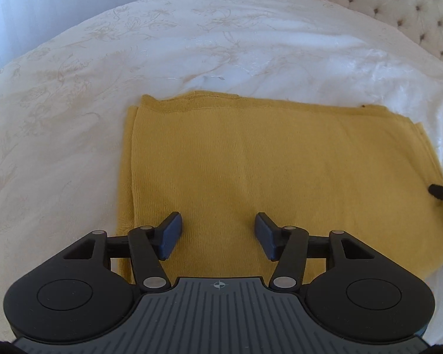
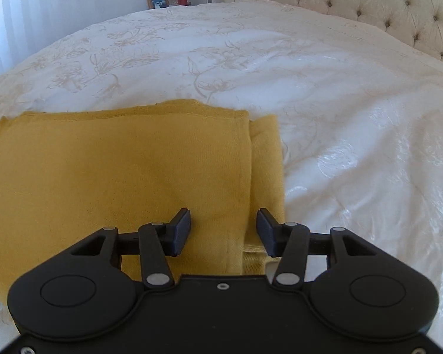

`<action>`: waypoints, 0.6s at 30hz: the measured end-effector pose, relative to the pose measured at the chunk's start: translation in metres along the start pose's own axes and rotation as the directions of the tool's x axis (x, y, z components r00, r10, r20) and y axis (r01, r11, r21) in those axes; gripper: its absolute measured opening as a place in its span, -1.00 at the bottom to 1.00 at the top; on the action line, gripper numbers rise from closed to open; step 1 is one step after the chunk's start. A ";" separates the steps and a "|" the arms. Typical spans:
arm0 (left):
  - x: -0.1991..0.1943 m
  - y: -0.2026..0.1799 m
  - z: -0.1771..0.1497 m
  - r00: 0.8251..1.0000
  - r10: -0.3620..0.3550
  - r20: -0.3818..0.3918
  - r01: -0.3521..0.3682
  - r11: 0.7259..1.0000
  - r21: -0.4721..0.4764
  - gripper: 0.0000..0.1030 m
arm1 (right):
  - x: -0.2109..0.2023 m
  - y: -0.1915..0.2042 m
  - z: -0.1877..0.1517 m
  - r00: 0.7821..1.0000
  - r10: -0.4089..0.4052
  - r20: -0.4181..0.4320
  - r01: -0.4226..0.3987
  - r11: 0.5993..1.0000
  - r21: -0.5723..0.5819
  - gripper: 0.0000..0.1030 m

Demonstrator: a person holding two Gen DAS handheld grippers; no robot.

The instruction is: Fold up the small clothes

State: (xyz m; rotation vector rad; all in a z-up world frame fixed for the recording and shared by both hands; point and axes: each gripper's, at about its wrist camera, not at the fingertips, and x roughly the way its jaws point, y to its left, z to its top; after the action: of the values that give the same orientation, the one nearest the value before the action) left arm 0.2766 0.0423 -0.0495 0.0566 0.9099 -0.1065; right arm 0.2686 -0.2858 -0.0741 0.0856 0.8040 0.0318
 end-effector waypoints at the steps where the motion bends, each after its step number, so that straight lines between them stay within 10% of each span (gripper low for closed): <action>1: -0.002 -0.002 -0.003 1.000 0.011 0.007 -0.011 1.000 0.013 0.06 | -0.007 -0.005 0.000 1.000 0.006 0.008 -0.006 1.000 0.025 0.10; 18: -0.008 0.007 -0.023 1.000 -0.023 0.005 0.023 0.994 -0.106 0.41 | -0.007 -0.054 -0.016 0.967 0.255 -0.016 -0.222 0.869 0.442 0.59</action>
State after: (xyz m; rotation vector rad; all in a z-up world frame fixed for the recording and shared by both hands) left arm 0.2543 0.0520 -0.0575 -0.0530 0.9114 -0.0791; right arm 0.2520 -0.3394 -0.0856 0.6168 0.8596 0.0887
